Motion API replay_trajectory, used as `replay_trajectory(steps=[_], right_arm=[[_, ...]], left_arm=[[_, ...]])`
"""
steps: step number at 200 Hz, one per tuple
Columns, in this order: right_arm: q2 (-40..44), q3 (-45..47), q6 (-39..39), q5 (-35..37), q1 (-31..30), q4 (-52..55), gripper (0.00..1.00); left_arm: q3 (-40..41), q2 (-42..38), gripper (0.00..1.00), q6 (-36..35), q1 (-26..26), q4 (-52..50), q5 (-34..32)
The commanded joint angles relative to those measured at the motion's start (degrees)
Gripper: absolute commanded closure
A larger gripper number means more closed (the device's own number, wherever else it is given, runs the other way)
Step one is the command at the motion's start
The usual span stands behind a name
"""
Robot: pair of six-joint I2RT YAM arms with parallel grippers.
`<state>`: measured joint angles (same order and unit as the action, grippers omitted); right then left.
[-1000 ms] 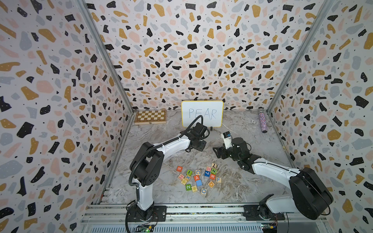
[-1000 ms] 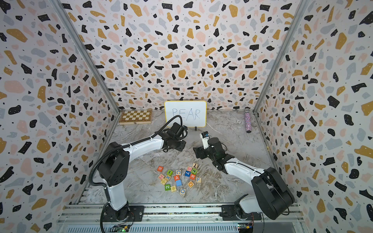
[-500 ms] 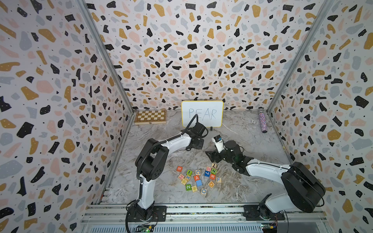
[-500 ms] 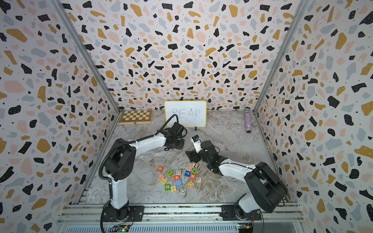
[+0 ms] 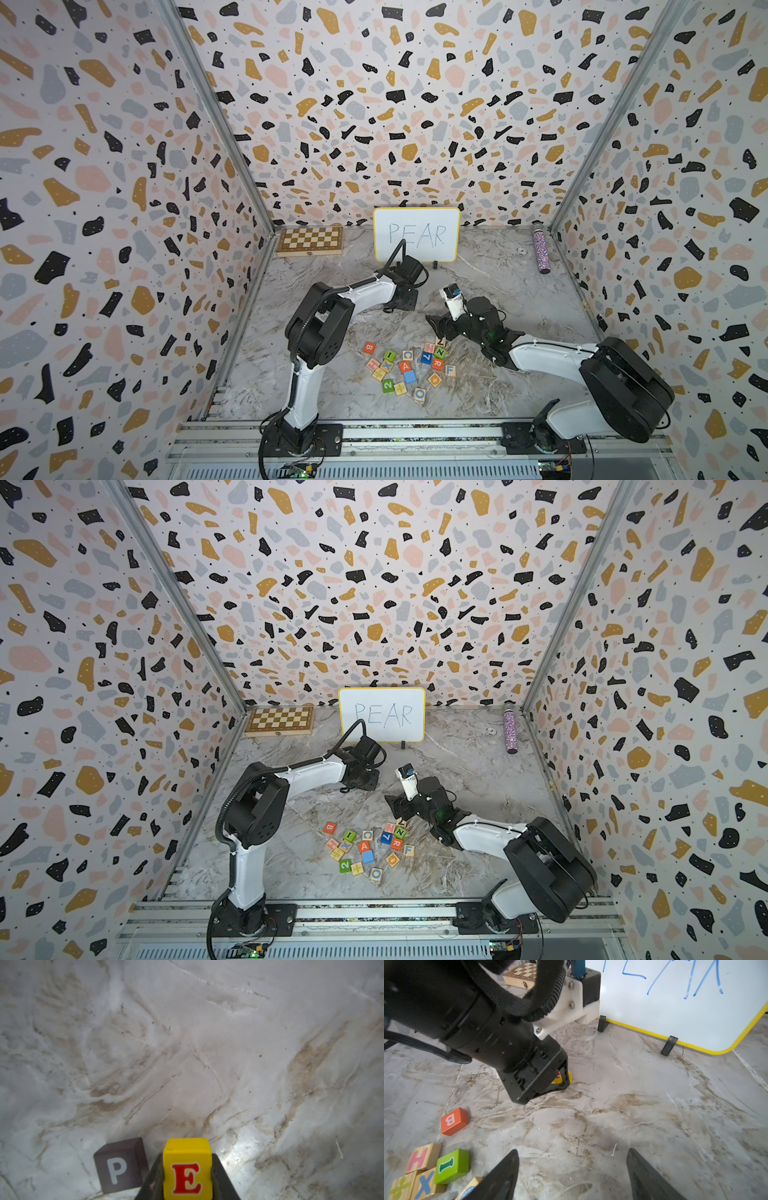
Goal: Spell the uppercase word “pear” with letter blocks
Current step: Place the letter block at the center of the board.
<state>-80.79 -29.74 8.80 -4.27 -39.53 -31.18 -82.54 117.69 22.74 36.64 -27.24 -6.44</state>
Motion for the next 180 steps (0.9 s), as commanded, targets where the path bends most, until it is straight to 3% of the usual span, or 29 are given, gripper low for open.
replay_trajectory(steps=[1, 128, 180], right_arm=[[2.6, 0.5, -0.2, 2.4, -0.4, -2.3, 0.18], [4.9, 1.4, -0.1, 4.5, -0.4, -1.4, 0.19], [5.1, 1.5, -0.2, 4.6, -0.4, -1.3, 0.18]], left_arm=[[-1.9, 0.9, 0.83, 0.9, -0.3, -0.3, -0.6], [-2.6, 2.8, 0.77, 2.1, -0.8, 1.1, -2.1], [-2.9, 3.3, 0.59, 2.5, -0.8, 1.2, -1.2]])
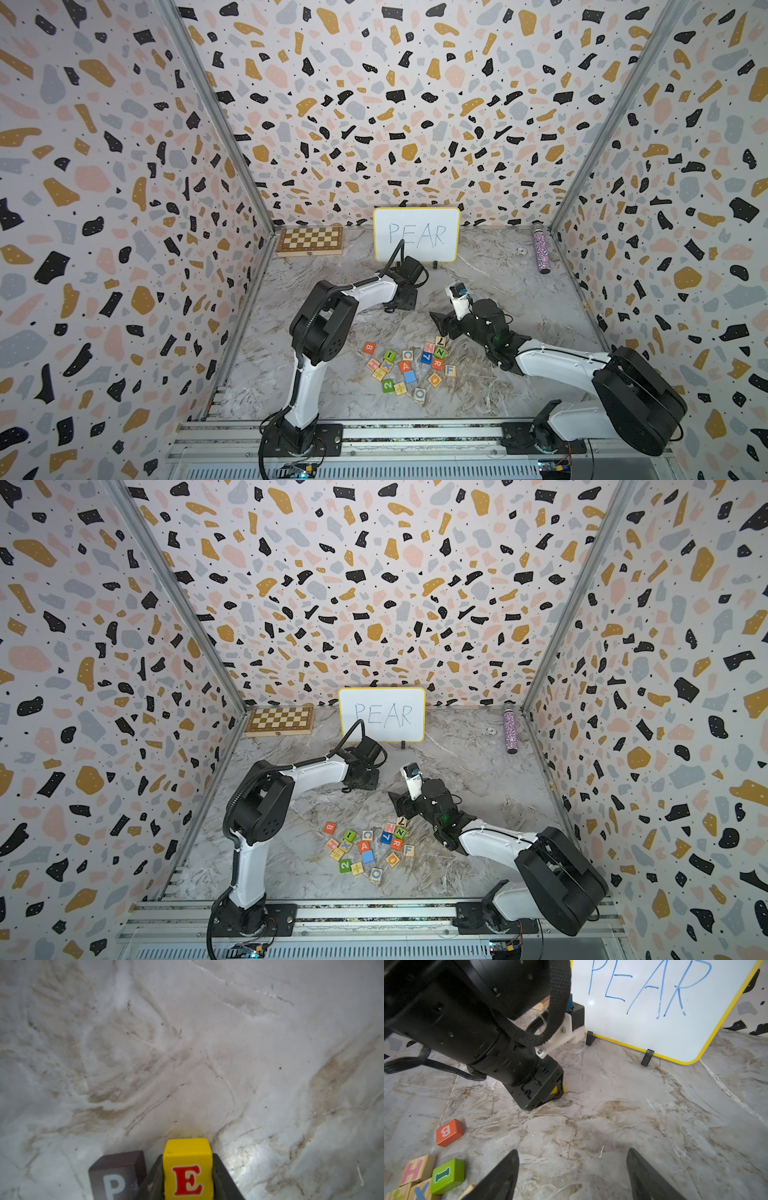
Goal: Spell the uppercase word “pear” with letter blocks
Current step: Place the letter block at the center of the board.
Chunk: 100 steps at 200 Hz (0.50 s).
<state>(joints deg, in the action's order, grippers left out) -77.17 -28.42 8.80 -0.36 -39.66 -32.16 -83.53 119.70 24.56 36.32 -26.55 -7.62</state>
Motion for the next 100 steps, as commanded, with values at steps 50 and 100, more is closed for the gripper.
replay_trajectory(steps=[50, 100], right_arm=[[1.8, 0.3, -0.4, 0.8, -0.2, -0.3, 0.18], [1.9, 0.4, -0.5, 0.9, -0.3, 0.0, 0.19]], left_arm=[[-2.2, 0.8, 0.60, 1.2, -0.5, 0.3, 0.3], [-2.2, 0.6, 0.63, 1.9, -0.5, 0.4, 0.7]])
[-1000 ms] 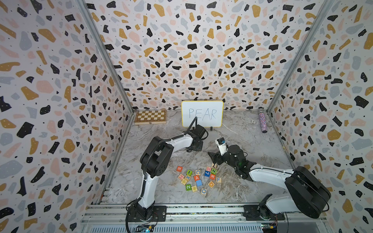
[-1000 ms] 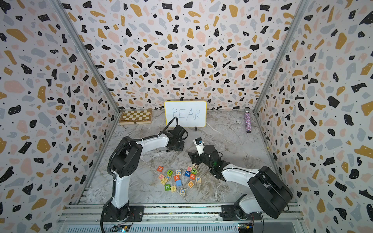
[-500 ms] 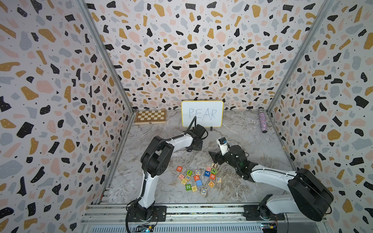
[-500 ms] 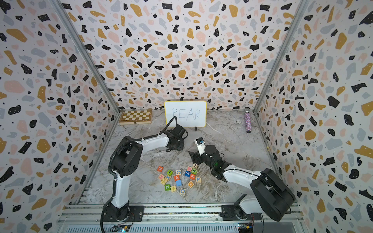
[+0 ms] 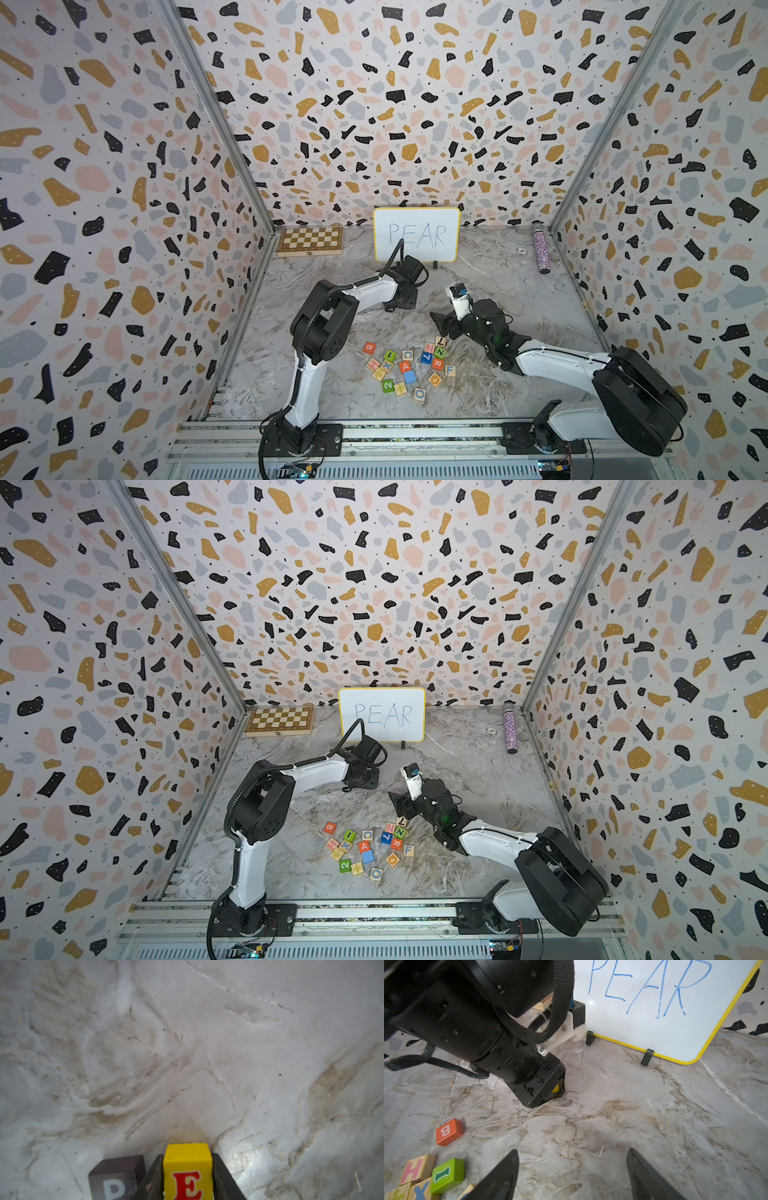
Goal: Spell the uppercase word “pear” with letter blocks
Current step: Place the letter block at the center of the board.
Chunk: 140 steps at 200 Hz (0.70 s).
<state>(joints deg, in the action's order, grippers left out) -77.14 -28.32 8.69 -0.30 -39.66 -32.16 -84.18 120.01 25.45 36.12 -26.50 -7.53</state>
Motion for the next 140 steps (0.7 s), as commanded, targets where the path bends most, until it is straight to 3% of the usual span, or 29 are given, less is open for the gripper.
replay_trajectory(steps=[1, 81, 140], right_arm=[[1.9, 0.3, -0.4, 0.8, -0.3, 0.0, 0.19], [2.5, 0.5, -0.5, 0.8, -0.5, 0.0, 0.18], [2.8, 0.6, -0.6, 1.0, -0.7, 0.0, 0.18]], left_arm=[[-1.5, 0.2, 0.63, 1.1, -0.3, 0.4, 0.6], [0.2, -0.6, 0.72, 2.9, -0.3, 2.4, 0.4], [1.4, -1.1, 0.74, 4.3, -0.3, 2.8, -0.5]])
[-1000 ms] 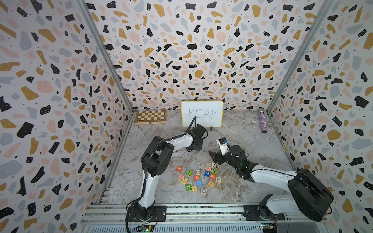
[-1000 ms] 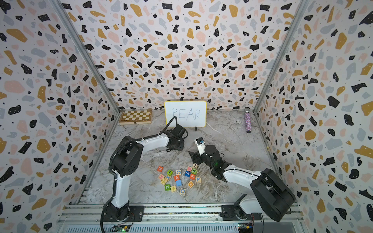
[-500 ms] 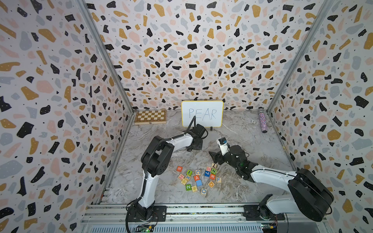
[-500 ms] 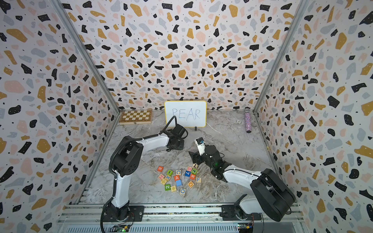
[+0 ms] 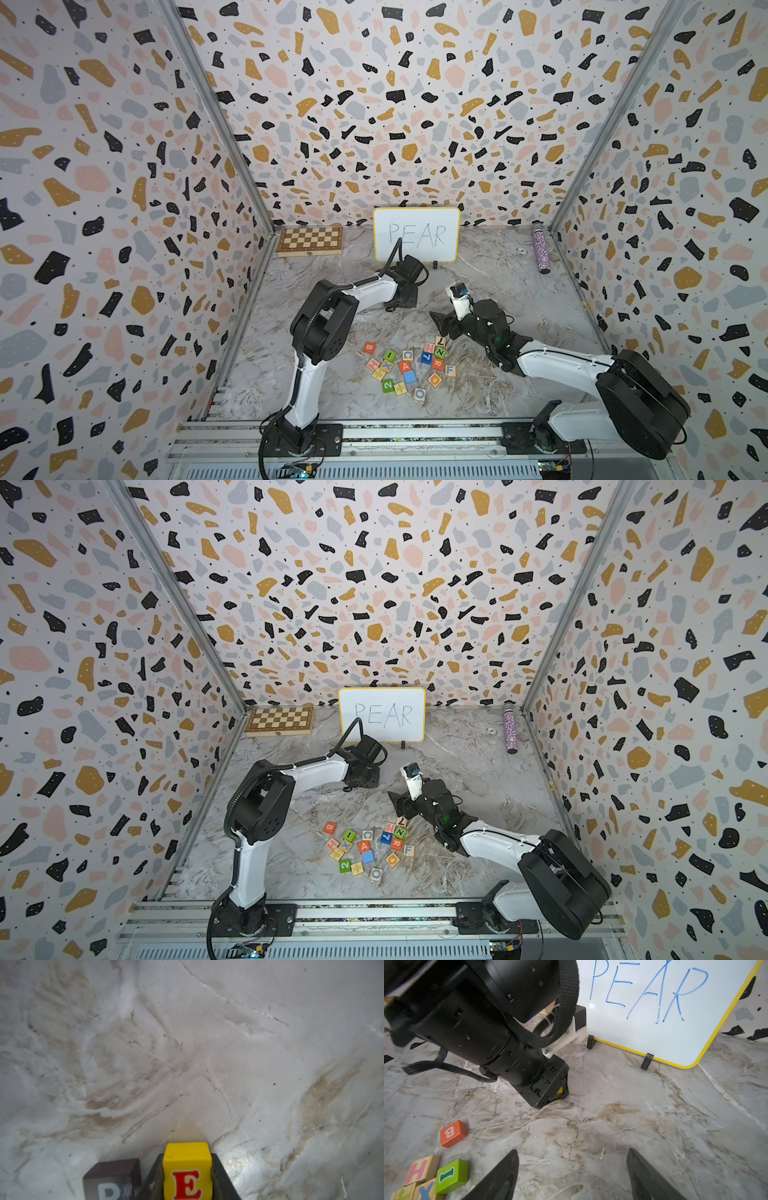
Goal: Spell the uppercase word “pear” with letter blocks
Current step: Place the letter block at the center of the board.
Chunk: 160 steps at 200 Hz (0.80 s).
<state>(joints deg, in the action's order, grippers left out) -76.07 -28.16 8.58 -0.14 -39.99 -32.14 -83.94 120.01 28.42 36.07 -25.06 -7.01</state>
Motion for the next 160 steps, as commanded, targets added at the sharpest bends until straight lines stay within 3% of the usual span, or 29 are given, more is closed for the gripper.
replay_trajectory(steps=[1, 57, 113, 160], right_arm=[[1.7, 0.4, -0.5, 0.8, -0.4, 0.0, 0.18], [1.7, 0.5, -0.3, 0.9, -0.5, -0.3, 0.16], [1.6, 0.5, -0.4, 1.3, -0.6, -0.2, 0.16], [2.6, 0.9, -0.6, 1.4, -0.7, -0.7, 0.15]], left_arm=[[1.2, -1.1, 0.74, 1.3, -0.2, 1.4, -1.0], [1.0, -1.5, 0.59, 2.1, -0.2, 1.1, -2.0], [1.0, -5.0, 0.58, 1.4, 0.0, 0.7, -2.0], [1.9, -12.3, 0.58, 0.3, 0.2, 1.0, -2.7]])
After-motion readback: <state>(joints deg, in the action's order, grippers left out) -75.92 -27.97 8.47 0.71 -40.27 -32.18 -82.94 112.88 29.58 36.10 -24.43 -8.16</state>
